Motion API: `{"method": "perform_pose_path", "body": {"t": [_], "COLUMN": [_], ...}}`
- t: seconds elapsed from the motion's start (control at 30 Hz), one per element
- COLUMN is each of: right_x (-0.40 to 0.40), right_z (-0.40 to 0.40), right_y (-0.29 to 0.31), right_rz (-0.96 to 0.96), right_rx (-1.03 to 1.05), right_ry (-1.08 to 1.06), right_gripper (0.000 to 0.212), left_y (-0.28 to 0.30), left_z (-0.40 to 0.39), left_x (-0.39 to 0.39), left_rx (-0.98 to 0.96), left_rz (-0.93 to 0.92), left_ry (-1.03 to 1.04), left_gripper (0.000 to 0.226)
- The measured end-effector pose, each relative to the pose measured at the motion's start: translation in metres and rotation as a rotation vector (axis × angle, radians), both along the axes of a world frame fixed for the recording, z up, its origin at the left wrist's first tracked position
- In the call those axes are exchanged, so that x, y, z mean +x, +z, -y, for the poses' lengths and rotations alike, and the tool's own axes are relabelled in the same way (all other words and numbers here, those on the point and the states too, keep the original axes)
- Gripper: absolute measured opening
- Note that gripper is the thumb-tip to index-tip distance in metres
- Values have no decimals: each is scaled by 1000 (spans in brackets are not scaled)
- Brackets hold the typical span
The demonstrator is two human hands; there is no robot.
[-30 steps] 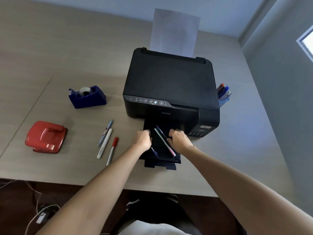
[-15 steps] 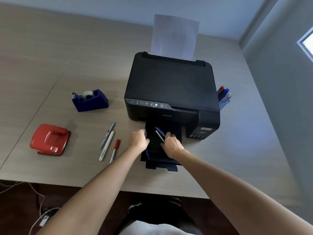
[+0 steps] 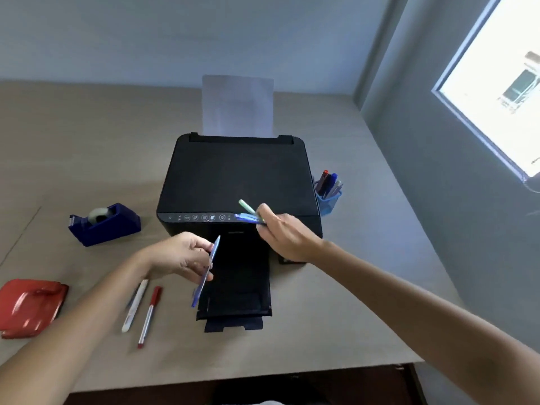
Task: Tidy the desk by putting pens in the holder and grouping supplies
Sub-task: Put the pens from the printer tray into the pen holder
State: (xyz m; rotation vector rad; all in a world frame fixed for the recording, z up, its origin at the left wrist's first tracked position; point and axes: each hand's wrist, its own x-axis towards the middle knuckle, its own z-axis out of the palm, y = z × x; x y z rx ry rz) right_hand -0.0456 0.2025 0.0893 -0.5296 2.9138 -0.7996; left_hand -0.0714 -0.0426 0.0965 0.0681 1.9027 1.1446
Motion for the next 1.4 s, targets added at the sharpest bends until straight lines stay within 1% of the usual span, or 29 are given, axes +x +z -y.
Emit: {"method": "perform_pose_path", "body": {"t": [0.03,0.1,0.13,0.2,0.27,0.33,0.4,0.5,0.57,0.6,0.63,0.73,0.83,0.9,1.0,1.17,1.3,1.4], "right_x": [-6,-24,-32,-50,-66,-78,-89,-106,-115,-119,-121,-131,-140,-143,-147,-147,-147,-148], "right_z": [-15,-52,-72,-111,-147,-174,-196,-215,-221,-223,-224,-229,-232,-234,-239,-242,-228,-201], "right_y": [9,19,21,23,20,11,-6,-32,-42,-46,-49,-58,-62,-61,-57,-42,-19,-1], "right_rz": [-27,-53,-43,-24,-34,-16,48,150,191,209,229,285,318,305,284,192,156,133], "right_rx": [-86,-326,-488,-740,-816,-829,-827,-767,-751,-738,-720,-630,-552,-500,-441,-397,-398,-390], "right_ry": [-52,-244,-373,-623,-773,-837,-862,-915,-943,-950,-953,-923,-862,-816,-768,-789,-764,-703], "right_gripper": [15,24,28,27,23,20,16,12,12,13,15,19,14,10,16,20,19,17], "left_y": [13,35,43,56,59,55,47,30,18,12,6,-15,-31,-36,-38,-30,-8,18], "left_z": [-9,-32,-50,-88,-130,-170,-210,-262,-291,-304,-313,-337,-348,-351,-355,-353,-329,-291], "left_x": [-2,-9,-15,-27,-44,-62,-79,-104,-119,-126,-132,-146,-158,-162,-167,-165,-159,-148], "left_rx": [57,141,167,230,291,307,253,102,-9,-67,-118,-257,-331,-358,-364,-339,-273,-234], "left_rz": [40,65,45,-14,-117,-272,-422,-624,-745,-776,-790,-749,-712,-697,-696,-702,-718,-739], "left_ry": [6,6,-8,4,79,151,195,269,279,264,239,173,137,133,138,165,221,262], "left_gripper": [22,23,21,15,9,6,6,10,10,10,9,5,12,9,4,7,13,16]}}
